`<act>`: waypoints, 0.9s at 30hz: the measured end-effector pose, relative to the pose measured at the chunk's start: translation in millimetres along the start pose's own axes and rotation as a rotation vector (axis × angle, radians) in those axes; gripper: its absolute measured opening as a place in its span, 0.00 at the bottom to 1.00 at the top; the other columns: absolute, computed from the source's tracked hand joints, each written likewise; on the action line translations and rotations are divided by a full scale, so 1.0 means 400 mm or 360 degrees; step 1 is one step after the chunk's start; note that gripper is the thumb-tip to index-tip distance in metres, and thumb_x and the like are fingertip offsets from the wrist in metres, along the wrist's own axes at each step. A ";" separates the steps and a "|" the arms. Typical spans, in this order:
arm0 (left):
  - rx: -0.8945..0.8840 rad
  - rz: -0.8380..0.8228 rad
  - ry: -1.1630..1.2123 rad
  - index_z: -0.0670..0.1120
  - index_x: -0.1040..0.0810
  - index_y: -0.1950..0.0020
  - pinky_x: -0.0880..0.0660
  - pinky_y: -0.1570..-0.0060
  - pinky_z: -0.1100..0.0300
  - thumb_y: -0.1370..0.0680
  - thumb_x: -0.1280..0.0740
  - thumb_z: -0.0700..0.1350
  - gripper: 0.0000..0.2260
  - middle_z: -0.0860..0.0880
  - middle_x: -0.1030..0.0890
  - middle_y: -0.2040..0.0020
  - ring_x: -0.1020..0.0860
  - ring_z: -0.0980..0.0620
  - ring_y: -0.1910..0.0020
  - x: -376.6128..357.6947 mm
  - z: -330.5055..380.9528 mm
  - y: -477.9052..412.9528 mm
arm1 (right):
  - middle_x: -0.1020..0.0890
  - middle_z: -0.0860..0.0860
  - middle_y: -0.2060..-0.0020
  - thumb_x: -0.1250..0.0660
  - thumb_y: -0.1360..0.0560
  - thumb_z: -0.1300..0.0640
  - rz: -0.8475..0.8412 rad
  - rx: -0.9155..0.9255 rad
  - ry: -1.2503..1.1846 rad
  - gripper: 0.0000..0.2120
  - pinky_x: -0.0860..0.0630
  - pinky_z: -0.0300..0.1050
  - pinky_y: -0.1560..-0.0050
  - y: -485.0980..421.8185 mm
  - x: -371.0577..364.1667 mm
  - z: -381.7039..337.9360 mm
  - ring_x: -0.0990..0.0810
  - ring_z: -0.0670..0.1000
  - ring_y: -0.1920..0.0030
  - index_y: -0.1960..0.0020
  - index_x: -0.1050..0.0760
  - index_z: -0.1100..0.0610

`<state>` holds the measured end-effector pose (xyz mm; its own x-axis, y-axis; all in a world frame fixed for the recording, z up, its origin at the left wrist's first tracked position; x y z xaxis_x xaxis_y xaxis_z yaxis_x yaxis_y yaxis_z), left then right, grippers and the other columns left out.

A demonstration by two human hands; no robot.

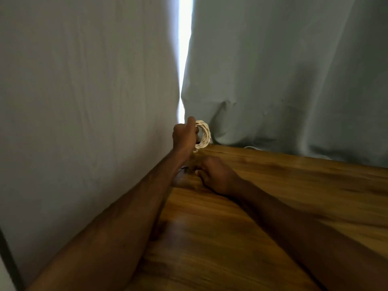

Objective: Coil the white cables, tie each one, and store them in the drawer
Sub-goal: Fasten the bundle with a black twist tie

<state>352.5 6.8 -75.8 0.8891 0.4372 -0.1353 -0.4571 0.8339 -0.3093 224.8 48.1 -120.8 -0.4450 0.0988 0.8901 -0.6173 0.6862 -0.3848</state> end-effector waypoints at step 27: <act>0.0050 -0.0326 -0.0087 0.42 0.22 0.64 0.22 0.60 0.45 0.22 0.38 0.53 0.18 0.45 0.19 0.67 0.19 0.43 0.65 -0.376 0.009 0.172 | 0.11 0.52 0.53 0.27 0.24 0.60 0.0582 -0.0785 -0.0973 0.05 0.17 0.47 0.44 0.379 0.350 0.320 0.13 0.48 0.50 0.51 0.13 0.61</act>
<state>187.5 -0.3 -73.4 0.9614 0.2744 -0.0214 -0.2683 0.9169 -0.2956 -14.0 73.7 -85.8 -0.9188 0.0667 0.3891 -0.0784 0.9352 -0.3453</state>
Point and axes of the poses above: each hand's wrist, its own y-axis away from the middle knuckle, its own x-axis out of the back of the hand, z = x × y, the point moved 2 cm from there along -y, towards the middle knuckle
